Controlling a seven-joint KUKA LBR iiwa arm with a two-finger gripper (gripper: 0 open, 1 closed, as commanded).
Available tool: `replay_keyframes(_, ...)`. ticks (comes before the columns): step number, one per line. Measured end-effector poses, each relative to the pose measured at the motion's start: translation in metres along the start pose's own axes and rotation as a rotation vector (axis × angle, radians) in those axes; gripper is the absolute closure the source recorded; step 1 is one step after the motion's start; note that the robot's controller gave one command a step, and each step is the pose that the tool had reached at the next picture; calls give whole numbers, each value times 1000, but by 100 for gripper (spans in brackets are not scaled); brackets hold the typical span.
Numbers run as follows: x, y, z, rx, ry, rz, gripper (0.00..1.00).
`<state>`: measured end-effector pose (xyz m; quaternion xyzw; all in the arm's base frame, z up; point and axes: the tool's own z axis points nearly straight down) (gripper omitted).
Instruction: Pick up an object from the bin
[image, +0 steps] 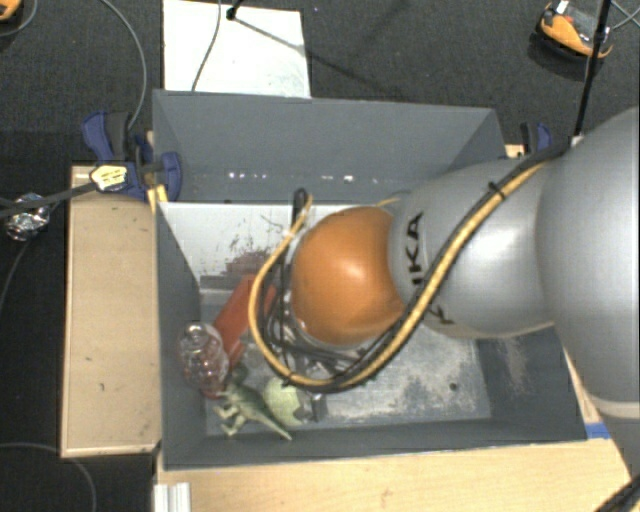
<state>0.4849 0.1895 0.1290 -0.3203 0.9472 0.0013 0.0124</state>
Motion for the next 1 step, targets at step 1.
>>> replay_keyframes(1, 0, 0, 40, 2, -5, -44, 0)
